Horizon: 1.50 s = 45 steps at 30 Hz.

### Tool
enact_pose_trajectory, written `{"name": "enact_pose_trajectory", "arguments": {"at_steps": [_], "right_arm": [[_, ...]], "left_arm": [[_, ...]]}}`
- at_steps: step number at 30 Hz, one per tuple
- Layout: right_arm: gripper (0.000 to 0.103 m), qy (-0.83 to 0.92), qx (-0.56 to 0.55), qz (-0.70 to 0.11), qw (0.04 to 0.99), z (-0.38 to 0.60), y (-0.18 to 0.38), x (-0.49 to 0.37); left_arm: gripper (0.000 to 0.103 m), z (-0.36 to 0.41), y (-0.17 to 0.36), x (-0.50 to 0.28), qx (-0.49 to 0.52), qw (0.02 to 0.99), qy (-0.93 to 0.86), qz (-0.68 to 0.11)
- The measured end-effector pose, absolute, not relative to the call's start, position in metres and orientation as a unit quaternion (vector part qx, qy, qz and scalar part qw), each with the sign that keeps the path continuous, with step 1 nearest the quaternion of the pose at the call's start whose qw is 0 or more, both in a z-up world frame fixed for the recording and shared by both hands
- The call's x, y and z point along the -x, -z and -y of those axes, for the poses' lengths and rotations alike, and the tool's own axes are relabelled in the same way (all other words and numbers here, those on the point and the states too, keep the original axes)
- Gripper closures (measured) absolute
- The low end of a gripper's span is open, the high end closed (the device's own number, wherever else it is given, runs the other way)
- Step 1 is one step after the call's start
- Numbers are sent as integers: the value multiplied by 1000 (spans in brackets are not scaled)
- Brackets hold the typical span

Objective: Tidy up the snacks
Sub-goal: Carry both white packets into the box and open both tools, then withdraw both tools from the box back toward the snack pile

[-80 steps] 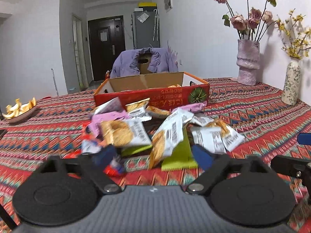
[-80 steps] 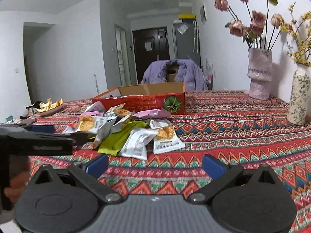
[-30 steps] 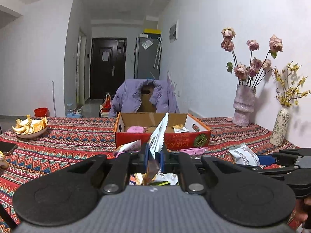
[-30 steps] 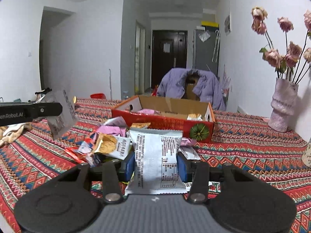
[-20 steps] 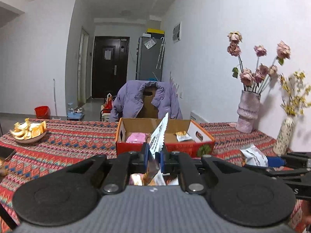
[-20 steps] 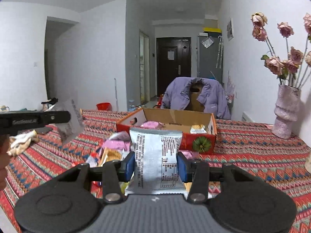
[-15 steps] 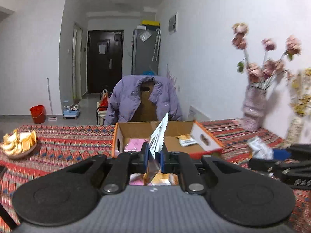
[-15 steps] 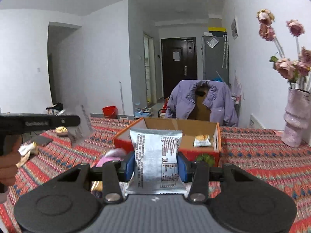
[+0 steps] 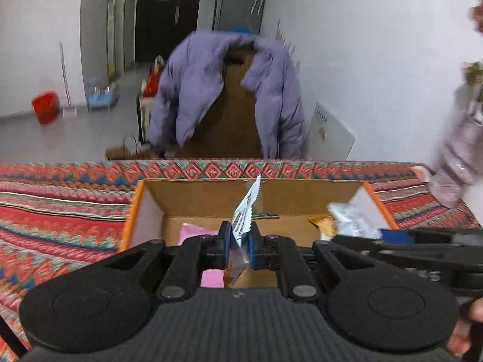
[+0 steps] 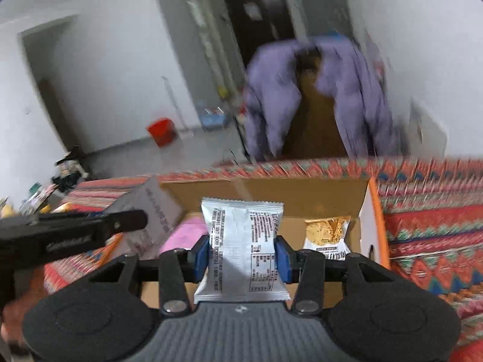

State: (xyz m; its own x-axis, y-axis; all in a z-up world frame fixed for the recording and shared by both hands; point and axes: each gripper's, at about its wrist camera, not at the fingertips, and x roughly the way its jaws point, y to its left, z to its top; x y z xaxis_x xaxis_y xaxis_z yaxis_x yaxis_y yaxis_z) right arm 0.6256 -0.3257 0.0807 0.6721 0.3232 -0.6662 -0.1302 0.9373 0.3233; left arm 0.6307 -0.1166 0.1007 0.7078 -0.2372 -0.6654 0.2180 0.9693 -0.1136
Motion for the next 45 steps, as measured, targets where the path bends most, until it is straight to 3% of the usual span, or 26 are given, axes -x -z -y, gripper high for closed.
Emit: {"name": "enact_pose_trajectory", "arguments": {"at_steps": [4, 6, 7, 8, 11, 17, 28, 36, 38, 41, 45], "right_arm": [[57, -90, -102, -418, 898, 317, -47, -673], [57, -81, -84, -426, 897, 312, -37, -685], [56, -77, -80, -425, 898, 311, -34, -689], [54, -74, -78, -426, 898, 312, -30, -691], [42, -65, -70, -418, 904, 312, -33, -694], [35, -50, -56, -410, 909, 323, -60, -688], [23, -30, -30, -370, 928, 358, -147, -593], [15, -35, -14, -319, 947, 364, -196, -498], [14, -42, -14, -299, 953, 366, -203, -469], [4, -46, -2, -263, 964, 363, -207, -417], [2, -57, 33, -222, 973, 353, -205, -343]], "left_arm": [[91, 127, -71, -675, 33, 909, 113, -401], [79, 128, -61, -687, 44, 906, 107, -407], [60, 129, -59, -691, 47, 905, 106, -408], [50, 129, -58, -692, 47, 908, 104, -403], [37, 126, -63, -693, 47, 914, 107, -389], [28, 111, -91, -678, 41, 917, 112, -380], [18, 79, -169, -605, -4, 929, 100, -357], [15, 51, -210, -512, -9, 944, 85, -318], [11, 42, -213, -478, -7, 950, 89, -299], [8, 29, -212, -426, 0, 959, 89, -269], [6, 17, -203, -356, -5, 970, 80, -230]]}}
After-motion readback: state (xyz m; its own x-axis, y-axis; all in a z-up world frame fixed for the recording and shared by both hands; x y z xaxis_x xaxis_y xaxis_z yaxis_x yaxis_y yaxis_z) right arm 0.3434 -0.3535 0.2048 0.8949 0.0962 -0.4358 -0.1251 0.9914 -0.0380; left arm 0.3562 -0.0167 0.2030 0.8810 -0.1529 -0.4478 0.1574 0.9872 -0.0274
